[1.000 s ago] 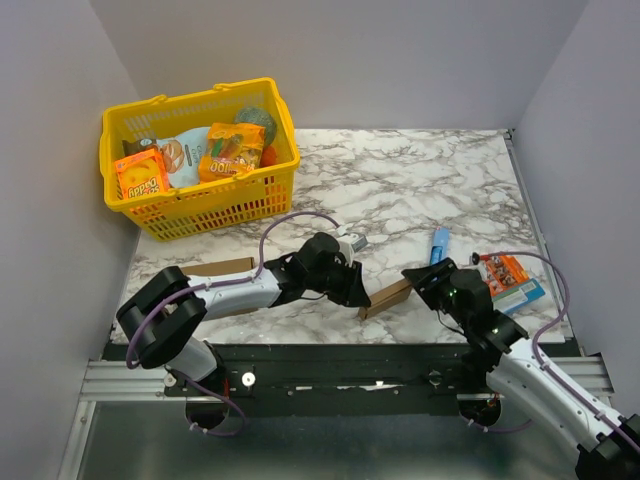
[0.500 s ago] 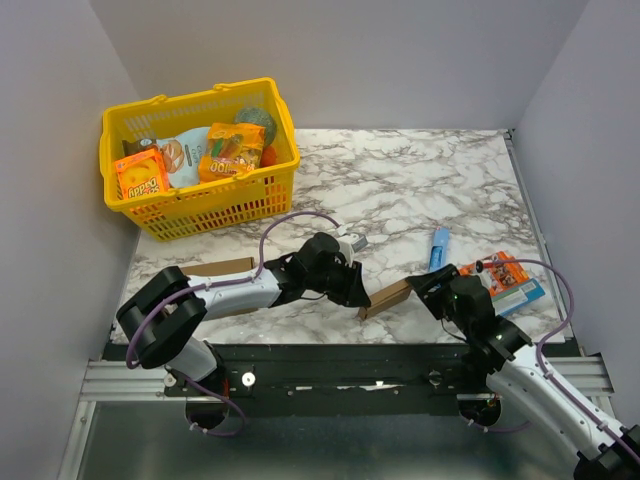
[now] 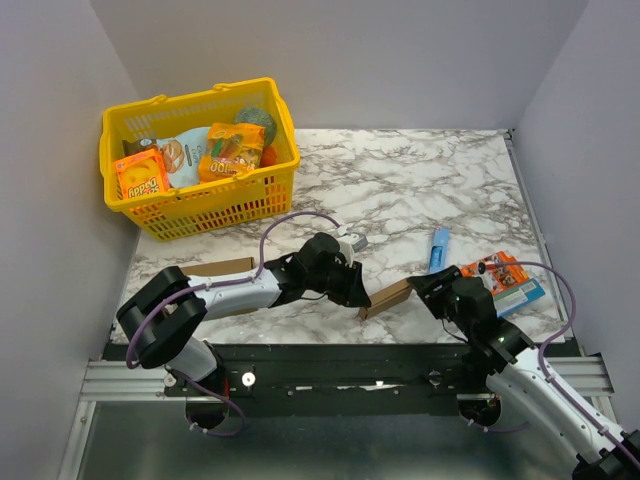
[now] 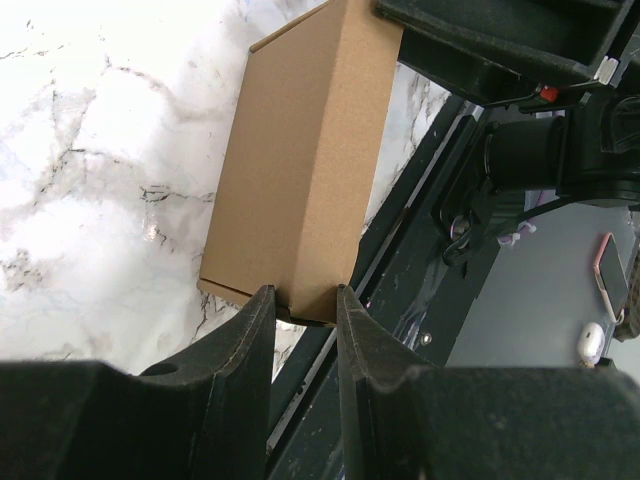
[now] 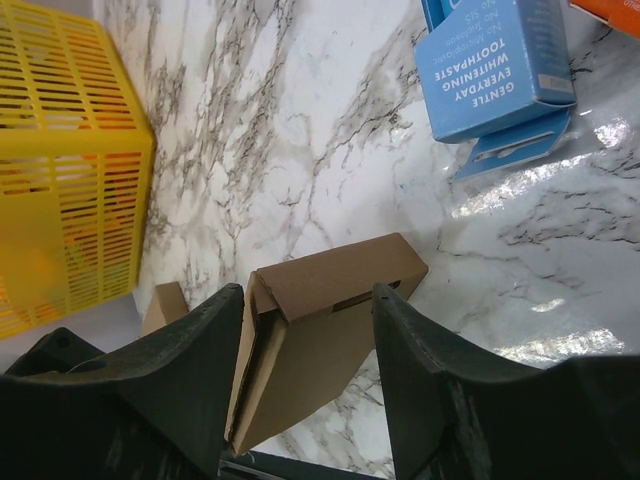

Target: Fold the paper box

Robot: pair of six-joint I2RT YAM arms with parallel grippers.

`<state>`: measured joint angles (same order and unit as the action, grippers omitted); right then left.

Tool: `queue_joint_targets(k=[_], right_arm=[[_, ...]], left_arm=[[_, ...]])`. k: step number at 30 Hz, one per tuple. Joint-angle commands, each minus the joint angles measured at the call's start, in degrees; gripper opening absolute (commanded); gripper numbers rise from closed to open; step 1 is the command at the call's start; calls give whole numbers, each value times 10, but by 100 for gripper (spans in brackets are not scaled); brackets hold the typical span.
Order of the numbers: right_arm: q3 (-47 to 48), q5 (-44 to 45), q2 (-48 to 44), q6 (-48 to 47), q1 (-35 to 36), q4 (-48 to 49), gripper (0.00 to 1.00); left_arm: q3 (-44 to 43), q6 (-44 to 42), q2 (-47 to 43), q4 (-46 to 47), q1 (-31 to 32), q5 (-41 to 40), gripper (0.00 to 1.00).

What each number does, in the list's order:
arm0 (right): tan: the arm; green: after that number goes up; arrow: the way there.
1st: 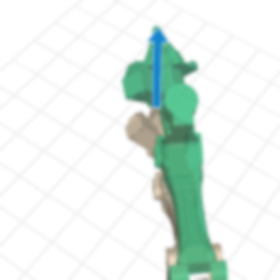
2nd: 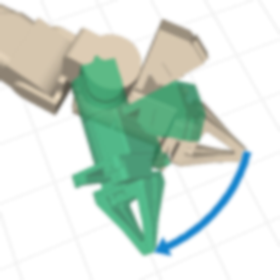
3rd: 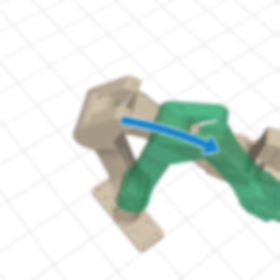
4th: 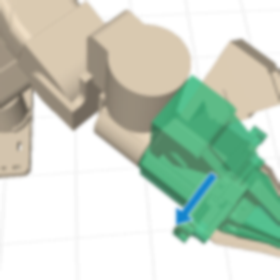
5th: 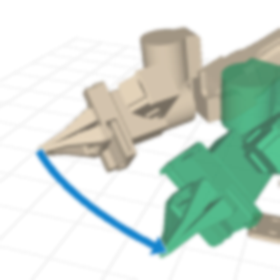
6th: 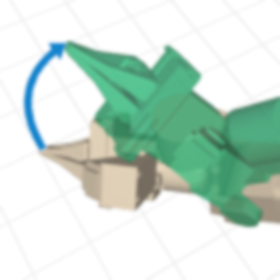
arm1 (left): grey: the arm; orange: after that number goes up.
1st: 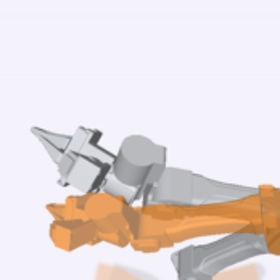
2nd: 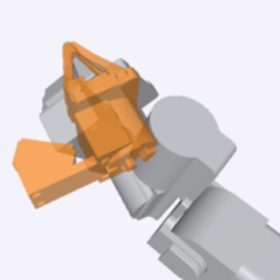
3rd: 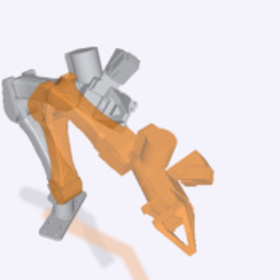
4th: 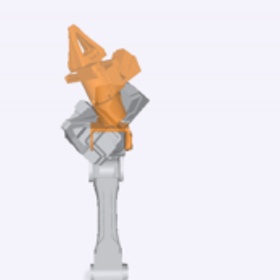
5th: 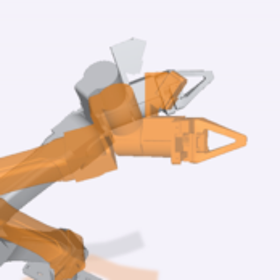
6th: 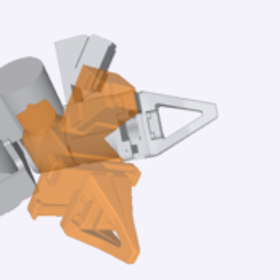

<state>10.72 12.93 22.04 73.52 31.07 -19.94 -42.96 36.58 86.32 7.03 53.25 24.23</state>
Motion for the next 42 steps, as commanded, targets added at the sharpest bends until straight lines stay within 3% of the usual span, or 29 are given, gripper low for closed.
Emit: queue_joint_targets(k=[1, 6, 11, 18, 30, 42], right_arm=[[-10, 26, -2, 6, 3, -21, 60], [-18, 17, 3, 15, 3, -22, 49], [-25, 10, 4, 22, 3, -34, 26], [-33, -6, 31, 19, 3, -41, 9], [-8, -52, 127, -28, 3, -59, 0], [20, -100, 171, -78, 4, -106, 1]], left_arm=[[35, -19, 39, -106, 15, -17, 0], [37, -19, 38, -106, 15, -18, 0], [36, -19, 39, -105, 16, -18, 0], [35, -20, 42, -109, 16, -17, 0], [32, -34, 50, -135, 16, -26, 0], [53, -46, 68, -162, 35, -43, 0]])
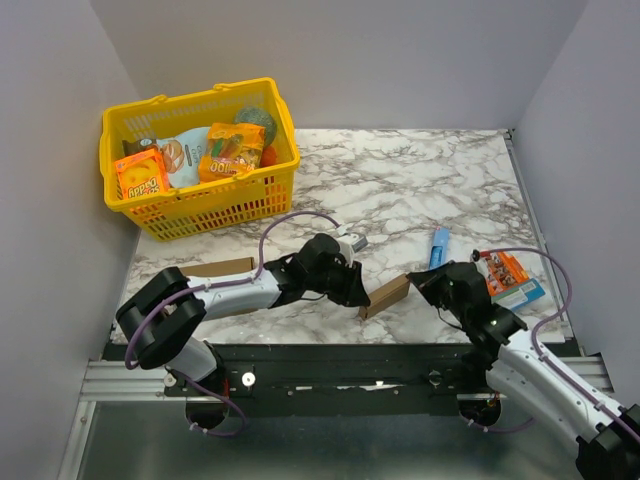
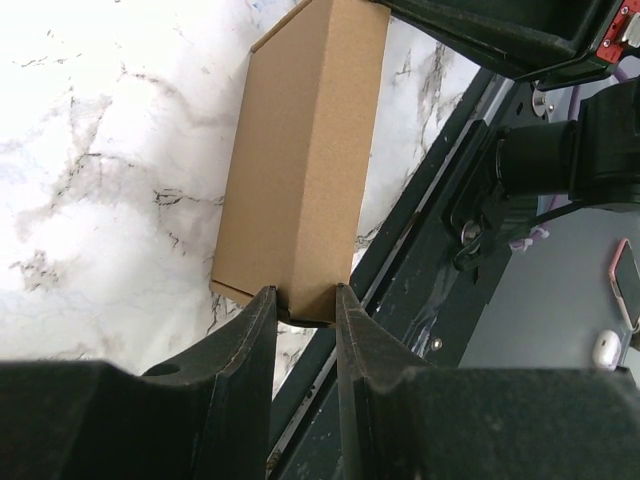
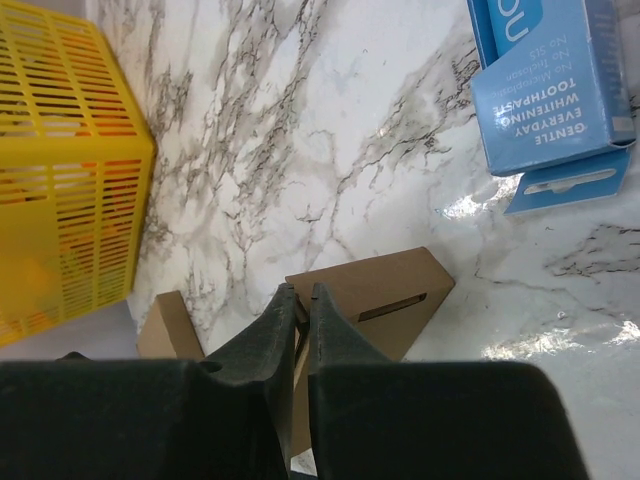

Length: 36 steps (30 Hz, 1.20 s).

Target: Fold the paper box

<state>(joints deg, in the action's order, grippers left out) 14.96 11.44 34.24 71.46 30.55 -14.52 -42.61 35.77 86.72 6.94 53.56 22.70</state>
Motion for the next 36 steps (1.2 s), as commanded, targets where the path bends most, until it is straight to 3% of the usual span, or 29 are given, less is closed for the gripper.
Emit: queue_joint_targets(k=[1, 20, 26, 31, 36], right_arm=[[-13, -89, 57, -62, 9, -163, 1], [29, -172, 191, -172, 20, -183, 1], [38, -187, 187, -169, 20, -126, 2], [59, -198, 217, -156, 20, -25, 25], [81, -194, 248, -156, 20, 24, 38]], left_arm=[[49, -40, 66, -169, 37, -34, 0], [56, -53, 70, -201, 71, -103, 0], [68, -45, 31, -198, 71, -157, 0], [61, -45, -18, -223, 71, -210, 0], [75, -26, -47, -222, 71, -239, 0]])
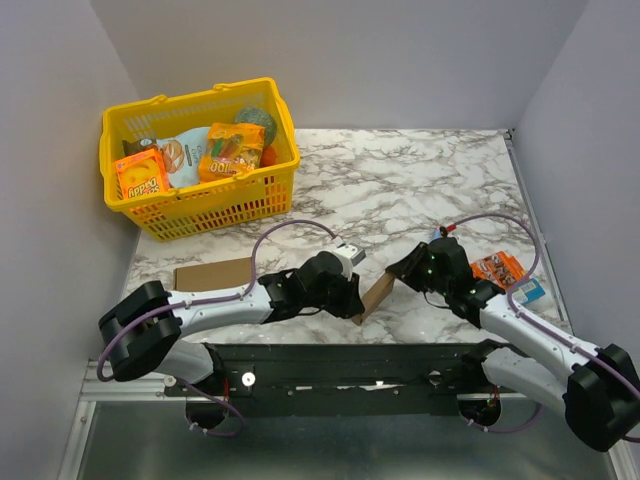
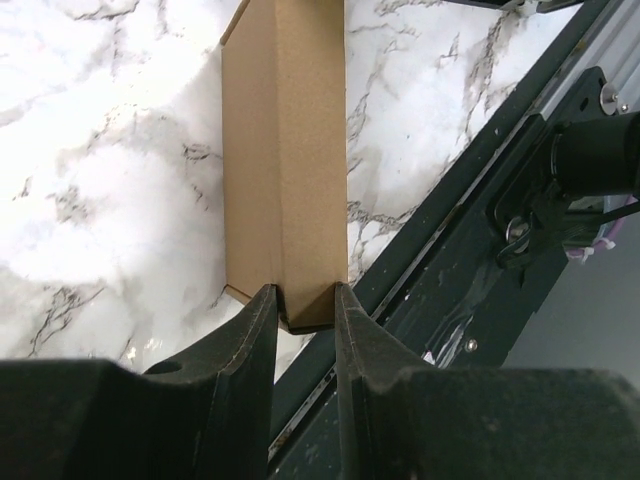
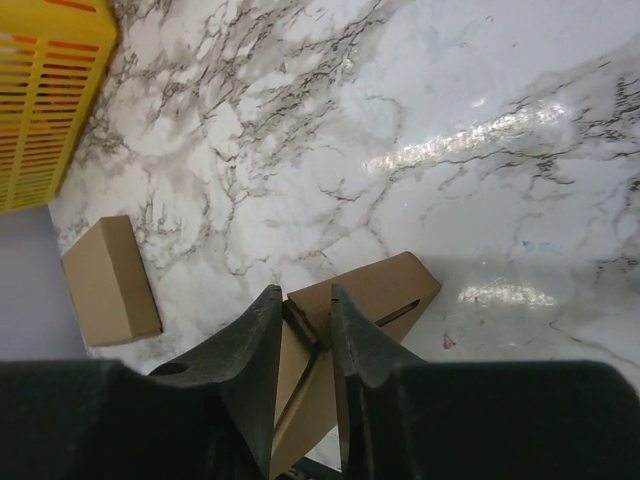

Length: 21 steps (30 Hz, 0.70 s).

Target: Fold the paper box

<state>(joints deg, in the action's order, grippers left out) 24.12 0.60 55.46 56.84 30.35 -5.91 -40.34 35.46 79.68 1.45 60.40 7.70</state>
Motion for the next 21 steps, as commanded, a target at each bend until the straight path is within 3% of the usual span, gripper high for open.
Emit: queue_joint_targets(k=[1, 3, 4, 7, 13, 21], right_arm=[[-5, -83, 39, -12, 22, -64, 44], [11, -65, 34, -22, 22, -74, 52], [22, -58, 22, -21, 22, -91, 61], [33, -31, -3, -21, 22, -131, 70], [10, -24, -92, 20, 22, -183, 74], [-12, -76, -137, 83, 22, -141, 75]], left_arm=[[54, -19, 21, -165, 2, -91, 0], [50, -10, 14, -163, 2, -103, 0], [47, -9, 13, -163, 2, -106, 0], [27, -12, 10, -171, 2, -119, 0], [2, -17, -5, -184, 2, -119, 0], [1, -15, -12, -168, 3, -87, 0]])
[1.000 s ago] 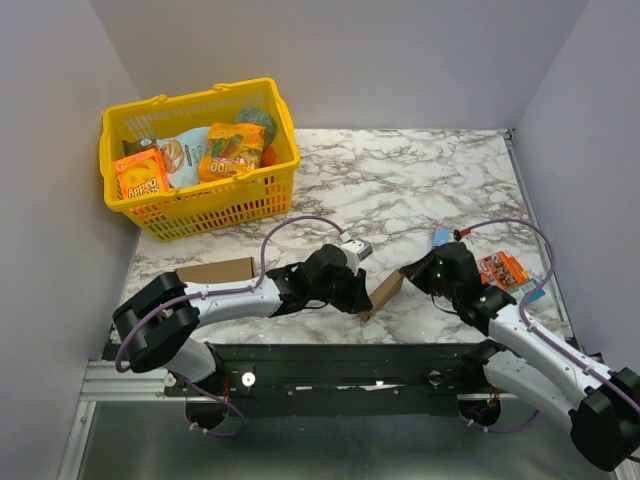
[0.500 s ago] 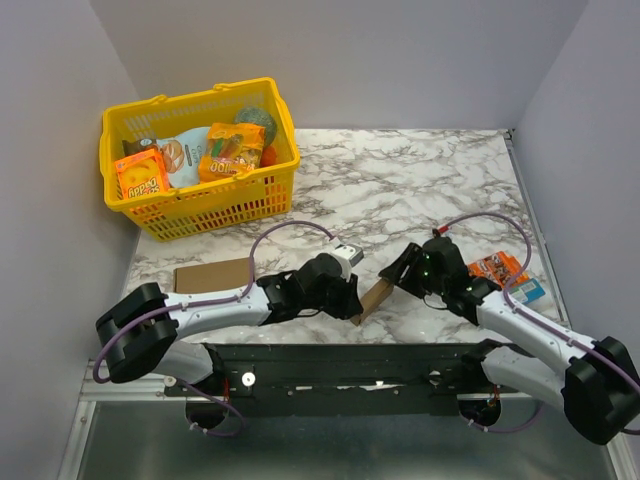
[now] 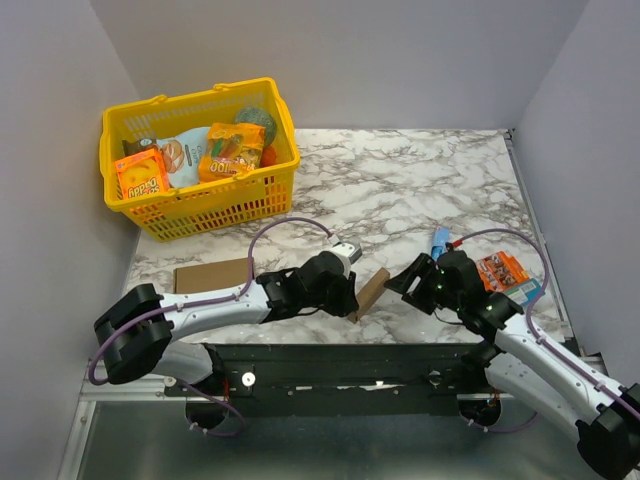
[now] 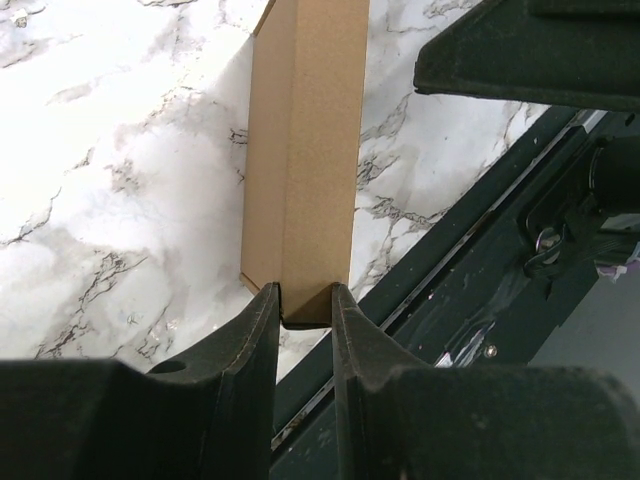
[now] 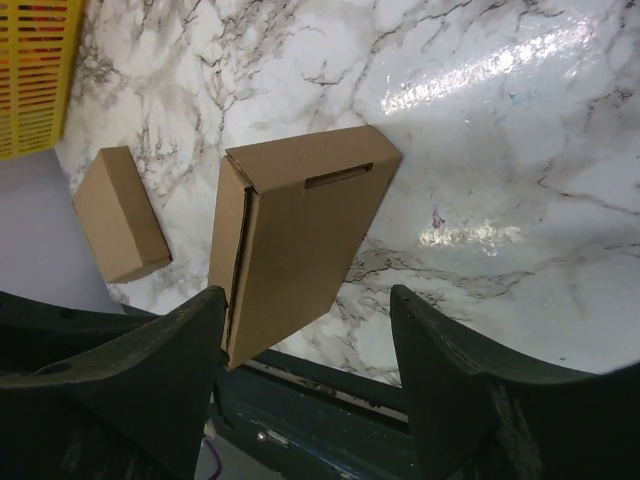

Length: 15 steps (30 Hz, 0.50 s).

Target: Fold the paper box

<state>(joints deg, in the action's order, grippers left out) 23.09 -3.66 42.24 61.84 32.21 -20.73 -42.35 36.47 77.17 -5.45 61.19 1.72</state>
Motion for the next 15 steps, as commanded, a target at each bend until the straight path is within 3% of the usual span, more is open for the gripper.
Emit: queue_joint_targets(k=[1, 15], right_arm=[[2, -37, 5, 35, 3, 16, 75], [21, -69, 77, 47, 8, 111, 75]], left_arm=[[21, -28, 11, -88, -4, -21, 3], [-4, -42, -43, -76, 0, -19, 60]])
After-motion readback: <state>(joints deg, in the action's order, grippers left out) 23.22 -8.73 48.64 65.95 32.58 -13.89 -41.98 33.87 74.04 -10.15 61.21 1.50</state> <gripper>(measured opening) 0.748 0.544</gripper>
